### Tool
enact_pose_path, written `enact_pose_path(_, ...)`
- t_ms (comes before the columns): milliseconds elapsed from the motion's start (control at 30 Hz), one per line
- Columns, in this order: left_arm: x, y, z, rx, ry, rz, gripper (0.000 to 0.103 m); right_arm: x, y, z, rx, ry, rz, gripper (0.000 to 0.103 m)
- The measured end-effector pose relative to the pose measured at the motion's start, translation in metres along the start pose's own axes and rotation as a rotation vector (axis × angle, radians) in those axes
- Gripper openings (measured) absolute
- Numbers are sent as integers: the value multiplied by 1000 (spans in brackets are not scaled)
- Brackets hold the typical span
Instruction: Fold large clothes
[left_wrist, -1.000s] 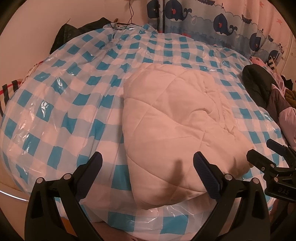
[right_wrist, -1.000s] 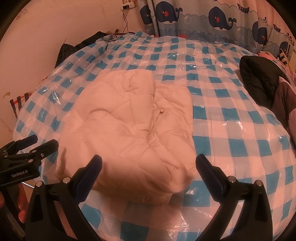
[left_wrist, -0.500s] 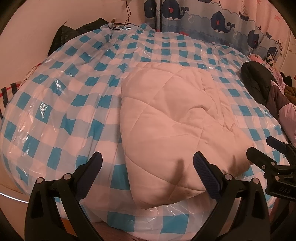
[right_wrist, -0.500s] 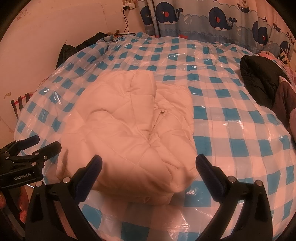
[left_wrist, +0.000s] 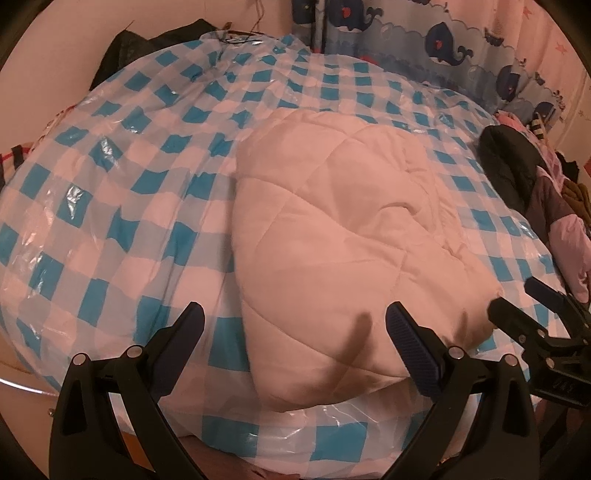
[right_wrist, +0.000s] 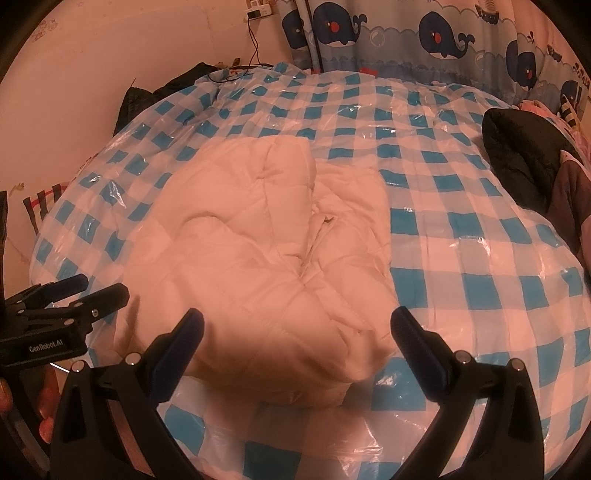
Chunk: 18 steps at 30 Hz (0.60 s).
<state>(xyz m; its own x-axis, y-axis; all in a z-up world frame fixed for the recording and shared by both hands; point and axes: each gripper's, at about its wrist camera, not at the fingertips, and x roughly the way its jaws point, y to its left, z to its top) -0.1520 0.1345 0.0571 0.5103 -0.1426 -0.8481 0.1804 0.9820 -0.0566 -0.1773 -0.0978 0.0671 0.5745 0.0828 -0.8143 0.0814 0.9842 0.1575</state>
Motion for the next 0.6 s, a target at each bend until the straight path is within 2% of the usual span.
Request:
enact_pose_path(267,0,-2,0,28,-6,68,95,2,10,0,-4,2,3,98)
enact_pose_path(467,-2,-8,0,63,-19,74,95,2,20,-2,-15,-3,3,98)
enact_pose_path(600,-2,-7,0,51,-19,63,95,3,18,-4,-13,-1,7,98)
